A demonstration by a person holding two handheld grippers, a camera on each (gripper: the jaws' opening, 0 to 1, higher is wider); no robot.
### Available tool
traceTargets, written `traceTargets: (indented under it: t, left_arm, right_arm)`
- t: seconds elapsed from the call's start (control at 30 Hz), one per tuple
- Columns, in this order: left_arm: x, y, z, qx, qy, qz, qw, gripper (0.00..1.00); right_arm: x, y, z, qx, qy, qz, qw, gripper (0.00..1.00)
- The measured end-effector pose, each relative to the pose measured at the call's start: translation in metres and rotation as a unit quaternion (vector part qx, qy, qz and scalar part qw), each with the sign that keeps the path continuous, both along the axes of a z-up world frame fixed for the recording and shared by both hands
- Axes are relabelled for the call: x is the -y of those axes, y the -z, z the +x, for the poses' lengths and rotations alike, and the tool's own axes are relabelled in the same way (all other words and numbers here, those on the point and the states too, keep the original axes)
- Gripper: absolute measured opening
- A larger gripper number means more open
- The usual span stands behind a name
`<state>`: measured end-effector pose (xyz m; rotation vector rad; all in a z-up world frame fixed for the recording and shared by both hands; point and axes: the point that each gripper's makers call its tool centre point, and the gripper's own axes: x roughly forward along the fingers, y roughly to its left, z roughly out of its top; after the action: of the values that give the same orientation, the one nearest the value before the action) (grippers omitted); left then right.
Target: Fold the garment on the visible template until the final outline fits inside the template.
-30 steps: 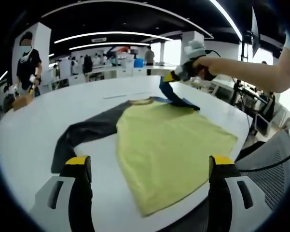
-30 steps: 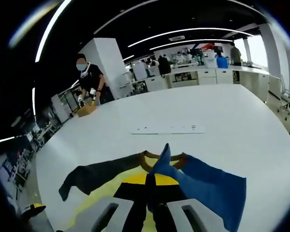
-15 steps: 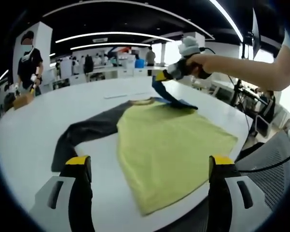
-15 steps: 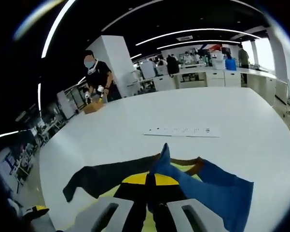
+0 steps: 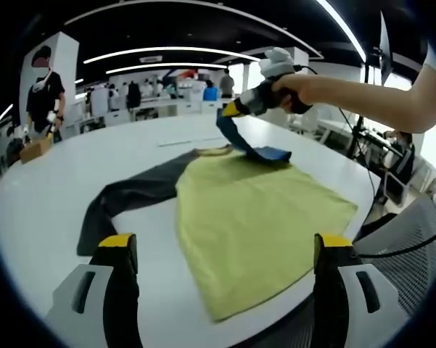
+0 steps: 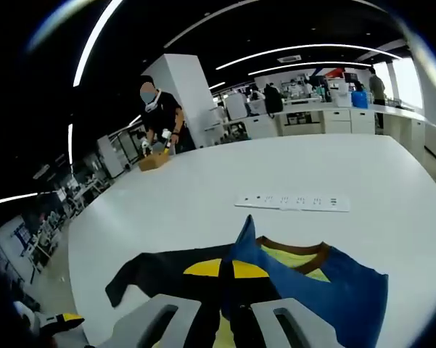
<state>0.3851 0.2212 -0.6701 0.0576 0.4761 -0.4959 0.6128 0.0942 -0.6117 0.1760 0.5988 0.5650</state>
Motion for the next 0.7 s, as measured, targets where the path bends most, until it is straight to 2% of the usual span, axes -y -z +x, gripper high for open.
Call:
traceTargets:
  t: [0.27, 0.43, 0.7]
  left_arm:
    - [-0.001, 0.000, 0.000, -0.001, -0.002, 0.000, 1.0000, 0.98]
    - [-0.001, 0.002, 0.000, -0.003, -0.001, 0.002, 1.0000, 0.97]
    - [0.000, 0.002, 0.000, -0.004, -0.002, 0.001, 1.0000, 0.97]
  right_arm:
    - [-0.014, 0.003, 0.002, -0.001, -0.017, 0.000, 0.9998, 0.00]
    - [-0.028, 0.007, 0.002, 0.000, -0.044, 0.004, 0.9990, 0.00]
    - [-0.049, 0.028, -0.005, -0.007, -0.077, 0.000, 0.9970, 0.00]
